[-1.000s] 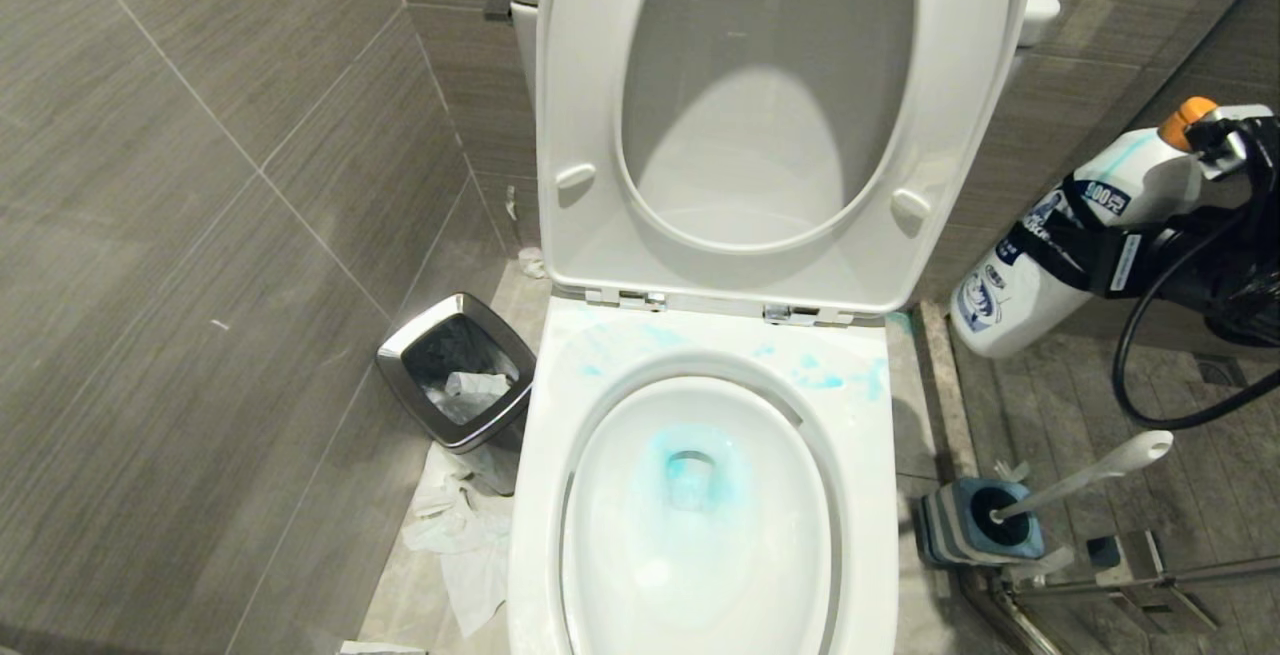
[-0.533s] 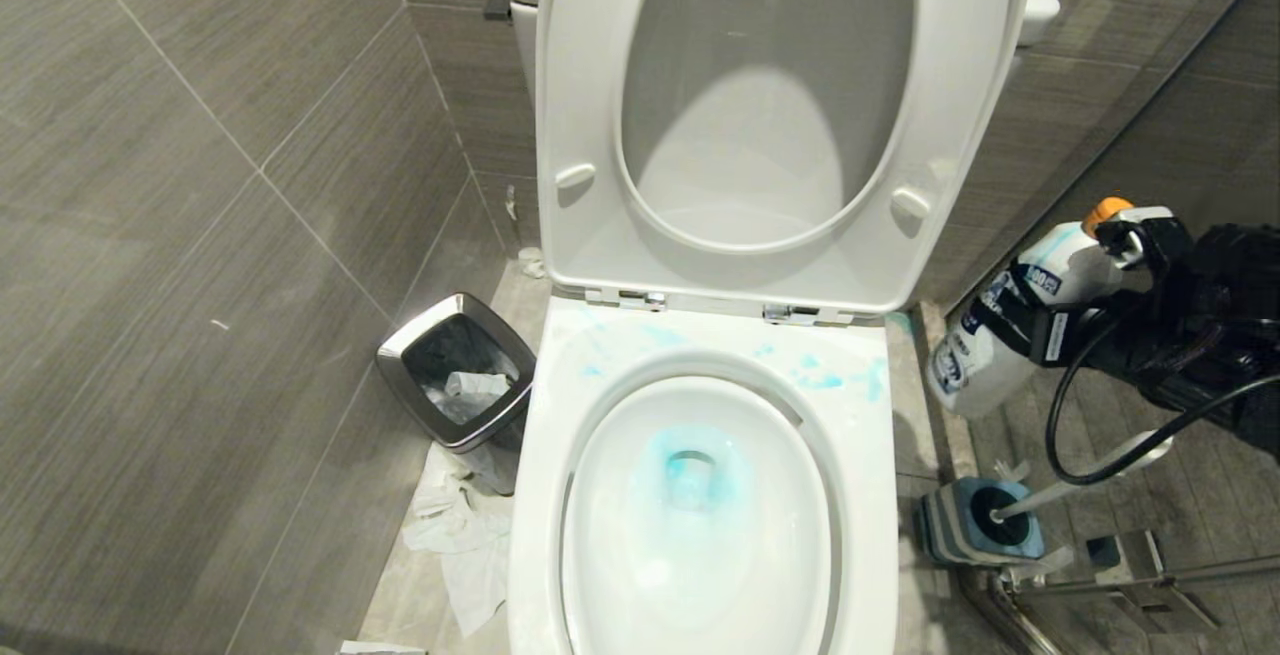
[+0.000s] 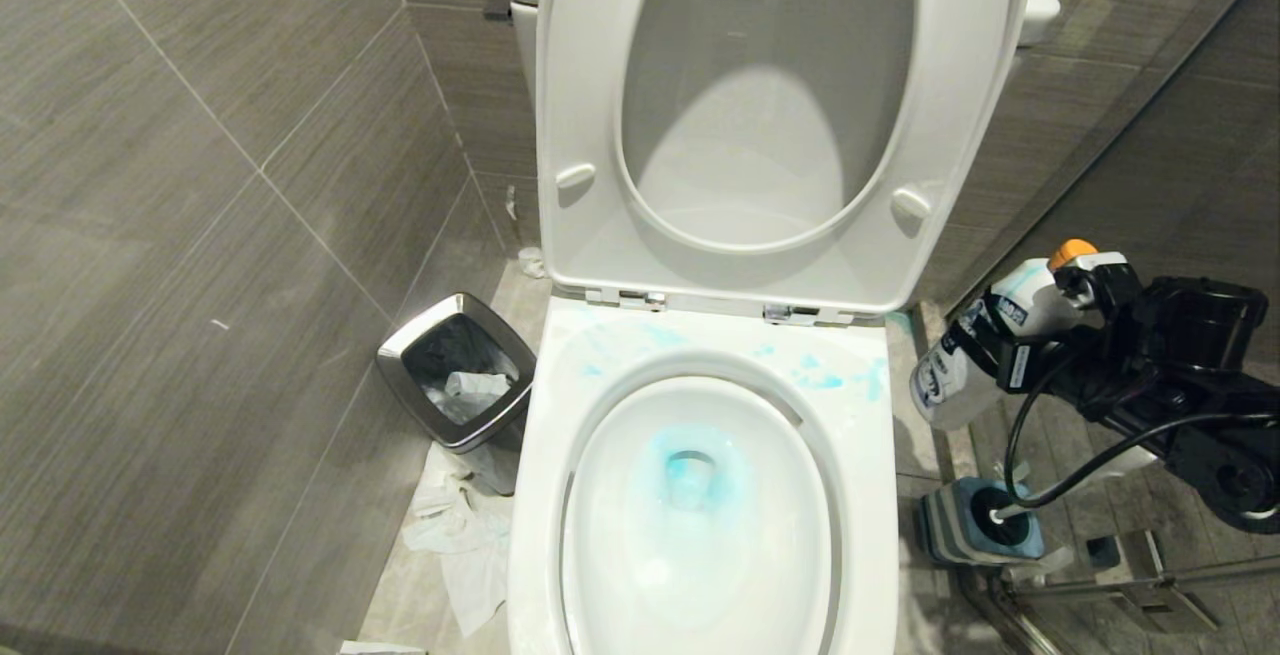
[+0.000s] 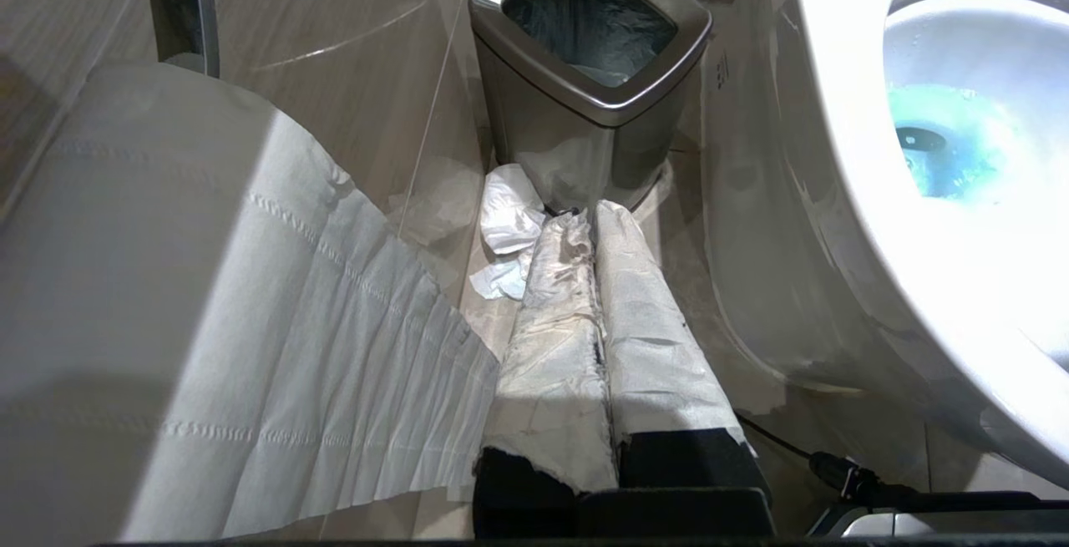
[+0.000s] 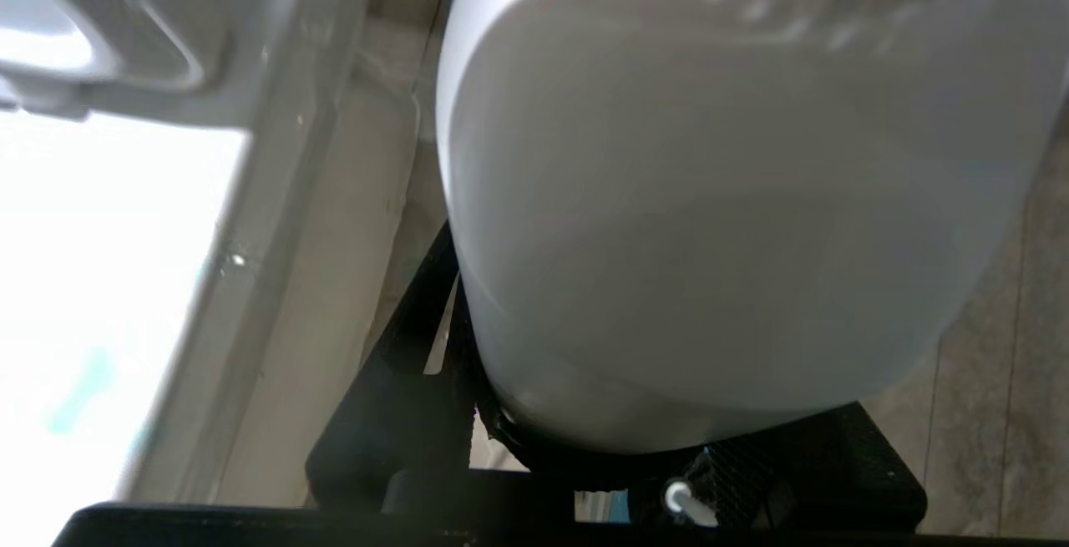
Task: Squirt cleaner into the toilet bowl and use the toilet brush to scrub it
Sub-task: Place the cleaning agent on the floor
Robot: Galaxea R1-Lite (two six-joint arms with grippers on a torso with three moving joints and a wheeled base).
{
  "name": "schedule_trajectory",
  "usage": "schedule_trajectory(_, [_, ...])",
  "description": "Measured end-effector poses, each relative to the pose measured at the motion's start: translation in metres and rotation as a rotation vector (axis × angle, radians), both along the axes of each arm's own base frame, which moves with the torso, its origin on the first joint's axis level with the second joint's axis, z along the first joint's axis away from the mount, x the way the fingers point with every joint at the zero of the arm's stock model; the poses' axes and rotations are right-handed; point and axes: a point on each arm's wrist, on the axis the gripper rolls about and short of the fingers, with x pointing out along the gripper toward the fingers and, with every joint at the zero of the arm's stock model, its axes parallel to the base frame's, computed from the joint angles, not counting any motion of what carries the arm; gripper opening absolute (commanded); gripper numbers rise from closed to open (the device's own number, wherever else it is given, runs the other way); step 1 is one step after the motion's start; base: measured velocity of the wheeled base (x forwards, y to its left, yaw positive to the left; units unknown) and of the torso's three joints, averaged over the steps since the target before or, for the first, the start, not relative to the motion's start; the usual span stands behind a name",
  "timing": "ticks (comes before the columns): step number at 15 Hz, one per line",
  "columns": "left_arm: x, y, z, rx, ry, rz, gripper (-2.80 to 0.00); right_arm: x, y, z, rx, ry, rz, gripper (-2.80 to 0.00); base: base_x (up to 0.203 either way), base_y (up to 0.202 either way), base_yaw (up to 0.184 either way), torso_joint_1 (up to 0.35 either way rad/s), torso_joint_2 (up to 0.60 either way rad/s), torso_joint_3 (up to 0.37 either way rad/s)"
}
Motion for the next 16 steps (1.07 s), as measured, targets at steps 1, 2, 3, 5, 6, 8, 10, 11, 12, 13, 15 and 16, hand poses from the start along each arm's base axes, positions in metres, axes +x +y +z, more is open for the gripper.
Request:
schedule_trajectory(1, [0.000, 0.000, 0.000, 0.001, -0.001, 0.001, -2.80, 0.002, 0.000, -0.004, -0.002, 0.010, -0.002, -2.80, 0.000, 0.000, 0.000, 0.000, 0.00, 0.000])
schedule_trajectory(2, [0.000, 0.000, 0.000, 0.001, -0.001, 0.000, -2.80, 0.003, 0.000, -0.008, -0.004, 0.020, -0.003, -2.80, 0.000, 0.000, 0.000, 0.000, 0.00, 0.000])
schedule_trajectory(3, [0.000, 0.000, 0.000, 0.001, -0.001, 0.000, -2.80, 0.005, 0.000, -0.012, -0.010, 0.030, -0.004, -2.80, 0.000, 0.000, 0.000, -0.002, 0.00, -0.080])
schedule_trajectory(5, [0.000, 0.000, 0.000, 0.001, -0.001, 0.000, -2.80, 0.010, 0.000, -0.018, -0.024, 0.028, -0.001, -2.80, 0.000, 0.000, 0.000, 0.001, 0.01, -0.147])
schedule_trajectory(6, [0.000, 0.000, 0.000, 0.001, -0.001, 0.000, -2.80, 0.015, -0.001, -0.020, -0.033, 0.014, 0.000, -2.80, 0.000, 0.000, 0.000, 0.011, 0.01, -0.179])
schedule_trajectory(8, [0.000, 0.000, 0.000, 0.002, -0.001, 0.000, -2.80, 0.024, -0.001, -0.025, -0.061, -0.027, 0.003, -2.80, 0.000, 0.000, 0.000, 0.004, 0.00, -0.192])
schedule_trajectory(10, [0.000, 0.000, 0.000, 0.001, -0.001, 0.000, -2.80, 0.031, -0.001, -0.031, -0.078, -0.042, 0.006, -2.80, 0.000, 0.000, 0.000, 0.006, 0.00, -0.195])
schedule_trajectory(11, [0.000, 0.000, 0.000, 0.001, -0.001, 0.000, -2.80, 0.035, -0.001, -0.032, -0.079, -0.045, 0.006, -2.80, 0.000, 0.000, 0.000, 0.006, 0.01, -0.197])
schedule_trajectory(12, [0.000, 0.000, 0.000, 0.001, -0.001, 0.000, -2.80, 0.038, -0.002, -0.032, -0.080, -0.050, 0.007, -2.80, 0.000, 0.000, 0.000, 0.004, 0.00, -0.193])
schedule_trajectory(13, [0.000, 0.000, 0.000, 0.001, -0.002, 0.000, -2.80, 0.040, -0.002, -0.031, -0.081, -0.056, 0.006, -2.80, 0.000, 0.000, 0.000, 0.002, 0.00, -0.199])
schedule_trajectory(15, [0.000, 0.000, 0.000, 0.001, -0.001, 0.001, -2.80, 0.044, -0.002, -0.030, -0.083, -0.065, 0.007, -2.80, 0.000, 0.000, 0.000, 0.001, 0.00, -0.198])
schedule_trajectory(16, [0.000, 0.000, 0.000, 0.001, -0.001, 0.000, -2.80, 0.046, -0.002, -0.029, -0.083, -0.071, 0.007, -2.80, 0.000, 0.000, 0.000, 0.006, 0.00, -0.193])
